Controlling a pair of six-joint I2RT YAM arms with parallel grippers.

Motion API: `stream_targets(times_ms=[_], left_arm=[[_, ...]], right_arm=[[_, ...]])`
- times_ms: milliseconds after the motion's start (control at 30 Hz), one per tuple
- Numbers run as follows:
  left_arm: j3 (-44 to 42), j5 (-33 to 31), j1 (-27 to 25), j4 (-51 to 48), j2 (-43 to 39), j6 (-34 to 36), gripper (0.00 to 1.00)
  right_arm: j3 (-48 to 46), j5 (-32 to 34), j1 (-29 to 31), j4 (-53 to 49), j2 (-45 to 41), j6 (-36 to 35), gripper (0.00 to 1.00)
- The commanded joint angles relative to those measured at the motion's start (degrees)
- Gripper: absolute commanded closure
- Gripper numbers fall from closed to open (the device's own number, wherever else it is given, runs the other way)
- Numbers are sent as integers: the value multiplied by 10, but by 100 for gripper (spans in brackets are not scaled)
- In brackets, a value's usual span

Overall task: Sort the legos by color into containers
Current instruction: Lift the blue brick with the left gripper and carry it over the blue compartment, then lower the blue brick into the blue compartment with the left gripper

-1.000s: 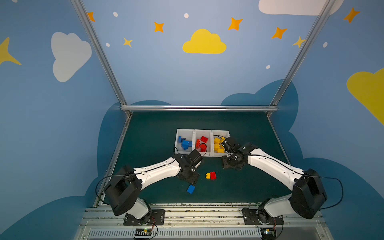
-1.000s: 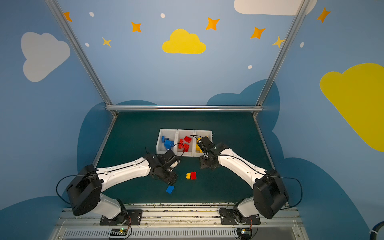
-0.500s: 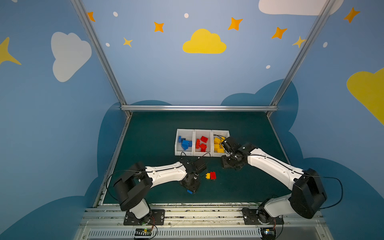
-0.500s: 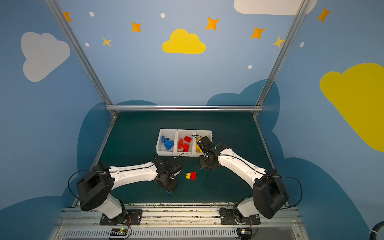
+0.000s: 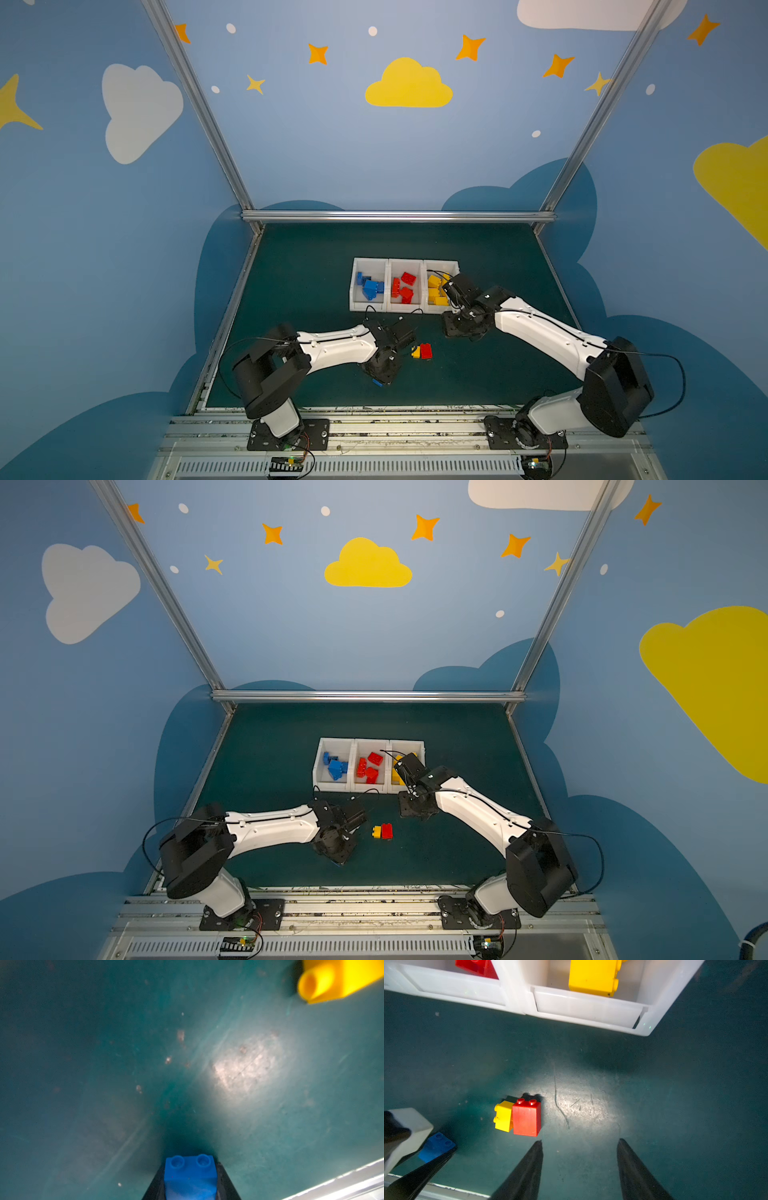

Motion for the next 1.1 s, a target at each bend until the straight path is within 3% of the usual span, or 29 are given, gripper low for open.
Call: stream_targets(times_ms=[0,167,400,533,700,1067], left_arm=[[8,9,-4,0,14,3,69],[49,-15,19,-25,-11,38,70],[169,-55,131,-26,-23,116,69],[296,-51,209,-22,19,170,68],[391,-33,283,-4,96,190,68],[527,-22,327,-31,241,210,64]], right_arm=[[-5,-1,-4,-1,2,2,43],[-5,2,-3,-5,-3,1,43],[-3,8,-4,-9,-15,-2,43],[4,13,-5,-19,-17,-4,43],[-1,18,-5,-24,-34,0,43],[-8,22,-6,-26,-47,8,43]])
